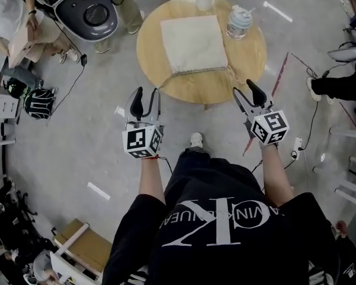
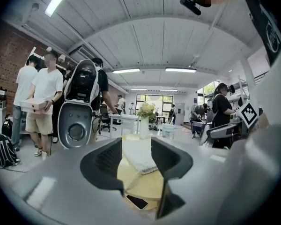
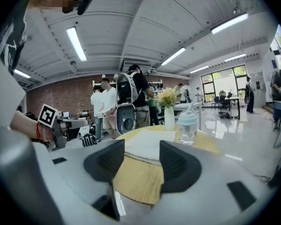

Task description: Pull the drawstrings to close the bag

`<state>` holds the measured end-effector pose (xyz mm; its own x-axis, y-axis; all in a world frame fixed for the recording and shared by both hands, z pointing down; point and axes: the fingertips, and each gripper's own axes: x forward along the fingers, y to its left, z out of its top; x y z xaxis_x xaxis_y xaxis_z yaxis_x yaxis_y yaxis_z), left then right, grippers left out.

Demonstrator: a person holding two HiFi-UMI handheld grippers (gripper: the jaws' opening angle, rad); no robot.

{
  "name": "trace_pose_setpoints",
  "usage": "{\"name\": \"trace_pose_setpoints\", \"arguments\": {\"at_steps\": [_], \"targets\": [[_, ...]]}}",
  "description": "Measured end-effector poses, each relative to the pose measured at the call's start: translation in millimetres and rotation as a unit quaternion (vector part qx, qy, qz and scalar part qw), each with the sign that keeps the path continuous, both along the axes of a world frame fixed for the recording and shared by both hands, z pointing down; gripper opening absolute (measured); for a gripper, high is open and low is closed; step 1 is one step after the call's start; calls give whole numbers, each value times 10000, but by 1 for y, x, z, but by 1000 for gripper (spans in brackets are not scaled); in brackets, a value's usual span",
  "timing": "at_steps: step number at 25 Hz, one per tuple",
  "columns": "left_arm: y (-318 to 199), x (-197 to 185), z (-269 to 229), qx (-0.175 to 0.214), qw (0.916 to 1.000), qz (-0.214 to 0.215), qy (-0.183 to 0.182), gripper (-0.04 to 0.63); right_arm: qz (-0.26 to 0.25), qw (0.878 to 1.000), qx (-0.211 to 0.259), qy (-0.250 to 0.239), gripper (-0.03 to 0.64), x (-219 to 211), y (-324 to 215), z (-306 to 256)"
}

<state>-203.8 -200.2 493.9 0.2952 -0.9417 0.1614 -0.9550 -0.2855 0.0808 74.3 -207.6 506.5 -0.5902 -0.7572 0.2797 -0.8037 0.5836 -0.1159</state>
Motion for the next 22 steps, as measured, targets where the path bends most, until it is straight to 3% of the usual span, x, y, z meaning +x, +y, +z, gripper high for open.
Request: {"name": "trace_pose_setpoints", "arguments": {"at_steps": [8, 17, 22], "targets": [[-29, 11, 32, -368, 9979, 520, -119, 200, 203, 9991, -295, 211, 201, -4, -17, 19], [-45, 25, 66, -814, 9942, 653, -276, 215, 156, 9956, -809, 447, 199, 5, -31, 57], [-53, 37, 88, -1063, 9893, 806, -584, 221, 7, 9928, -1033, 601, 199, 9, -45, 83]]}}
